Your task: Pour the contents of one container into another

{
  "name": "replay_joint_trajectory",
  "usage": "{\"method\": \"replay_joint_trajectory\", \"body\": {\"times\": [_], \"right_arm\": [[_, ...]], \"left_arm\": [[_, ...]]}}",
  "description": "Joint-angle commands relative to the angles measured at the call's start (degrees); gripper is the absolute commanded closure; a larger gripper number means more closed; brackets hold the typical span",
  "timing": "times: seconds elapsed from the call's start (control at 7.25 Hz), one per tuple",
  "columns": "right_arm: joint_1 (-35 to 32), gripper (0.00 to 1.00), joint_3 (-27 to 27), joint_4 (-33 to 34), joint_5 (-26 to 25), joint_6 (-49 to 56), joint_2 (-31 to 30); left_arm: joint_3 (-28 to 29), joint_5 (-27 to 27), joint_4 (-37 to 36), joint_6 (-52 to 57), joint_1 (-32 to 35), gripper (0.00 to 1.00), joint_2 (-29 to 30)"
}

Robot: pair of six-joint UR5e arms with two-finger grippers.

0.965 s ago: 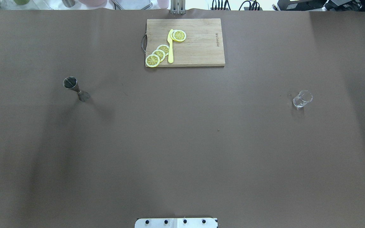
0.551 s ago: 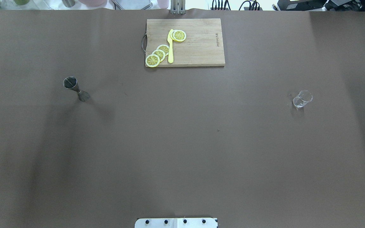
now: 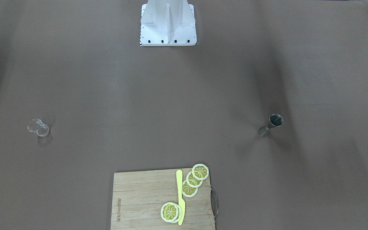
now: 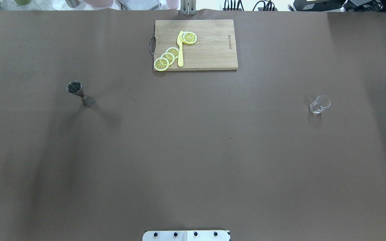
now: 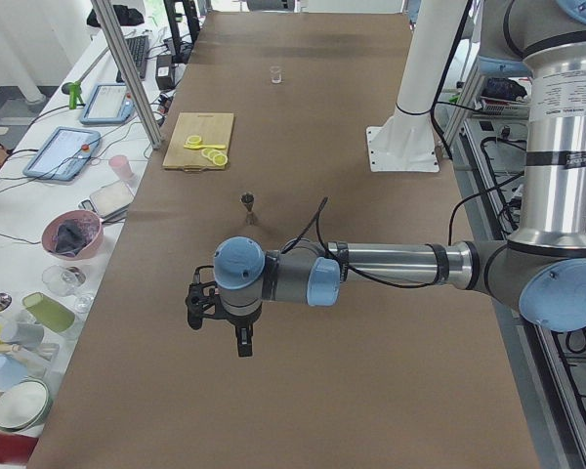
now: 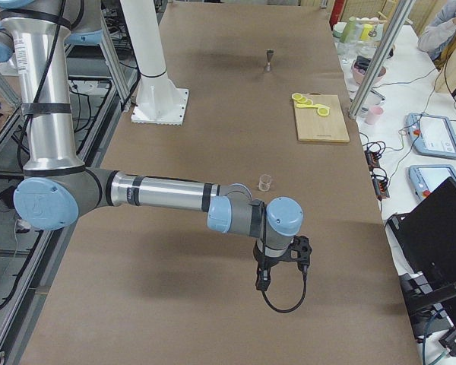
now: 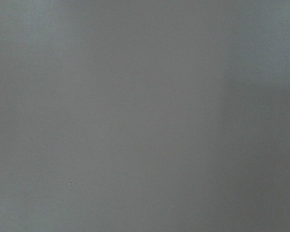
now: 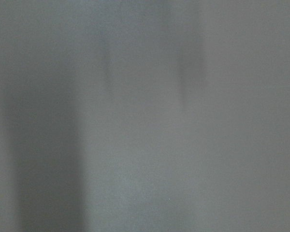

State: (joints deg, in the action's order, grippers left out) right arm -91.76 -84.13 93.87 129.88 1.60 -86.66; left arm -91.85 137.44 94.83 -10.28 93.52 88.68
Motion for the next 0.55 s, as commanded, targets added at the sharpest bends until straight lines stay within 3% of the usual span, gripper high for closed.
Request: {"method": "replay_joint_trajectory", "body": {"times": [0.0,0.41], "right_arm": [[0.0,0.0,-0.07,0.0,0.02,-0.02,0.0],[0.0,0.0,-0.07,0.0,0.02,-0.02,0.0]], "left_arm": [[0.01,-0.07,0.0,0.0,0.0,0.01,0.09],[0.01,0.02,0.09,0.09,0.08,0.01,-0.18]]}}
